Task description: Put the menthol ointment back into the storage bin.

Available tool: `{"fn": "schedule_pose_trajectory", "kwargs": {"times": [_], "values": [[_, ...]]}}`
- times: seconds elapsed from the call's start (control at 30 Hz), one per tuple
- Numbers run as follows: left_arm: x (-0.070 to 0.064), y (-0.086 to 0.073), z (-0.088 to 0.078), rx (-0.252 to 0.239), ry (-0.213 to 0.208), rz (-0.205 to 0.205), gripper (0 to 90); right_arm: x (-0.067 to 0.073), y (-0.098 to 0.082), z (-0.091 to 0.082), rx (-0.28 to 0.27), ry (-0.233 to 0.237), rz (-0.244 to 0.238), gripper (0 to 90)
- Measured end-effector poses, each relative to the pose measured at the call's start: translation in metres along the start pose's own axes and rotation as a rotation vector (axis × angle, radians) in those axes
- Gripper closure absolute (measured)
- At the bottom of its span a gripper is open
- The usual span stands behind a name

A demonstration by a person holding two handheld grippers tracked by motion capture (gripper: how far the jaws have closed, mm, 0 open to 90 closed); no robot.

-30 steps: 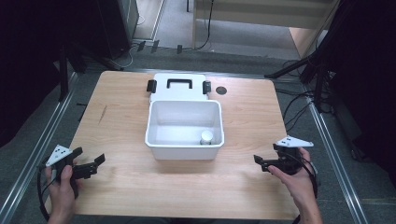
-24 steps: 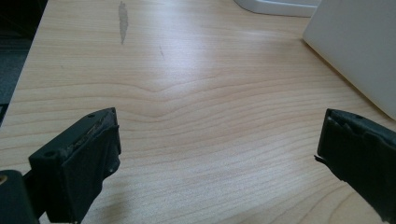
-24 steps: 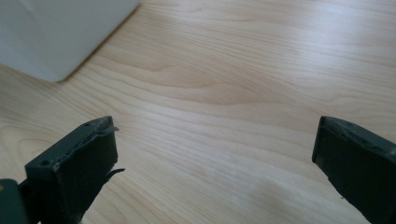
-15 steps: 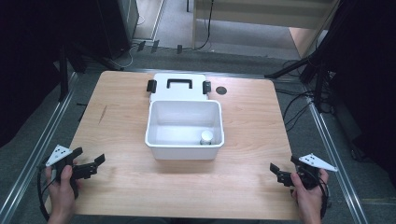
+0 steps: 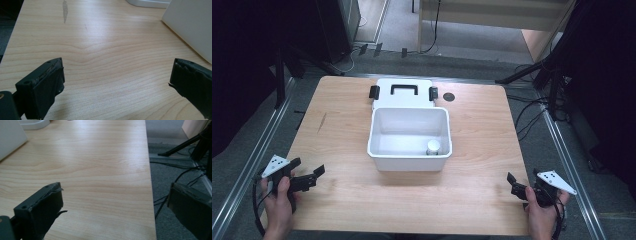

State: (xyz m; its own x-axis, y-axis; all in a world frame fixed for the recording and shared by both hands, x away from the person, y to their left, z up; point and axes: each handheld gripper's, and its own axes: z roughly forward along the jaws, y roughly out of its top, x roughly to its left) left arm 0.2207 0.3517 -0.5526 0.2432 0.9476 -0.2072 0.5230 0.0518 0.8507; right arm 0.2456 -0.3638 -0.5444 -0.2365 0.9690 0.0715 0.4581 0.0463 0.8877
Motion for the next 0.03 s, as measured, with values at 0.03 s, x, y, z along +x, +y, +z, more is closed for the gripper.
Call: {"fn": "schedule_pose_trajectory", "kwargs": {"times": [0.03], "values": [[-0.0001, 0.0002, 0.0005, 0.003, 0.003, 0.001, 0.0, 0.0008, 0.0001, 0.0011, 0.005, -0.003, -0.007, 0.5]]}}
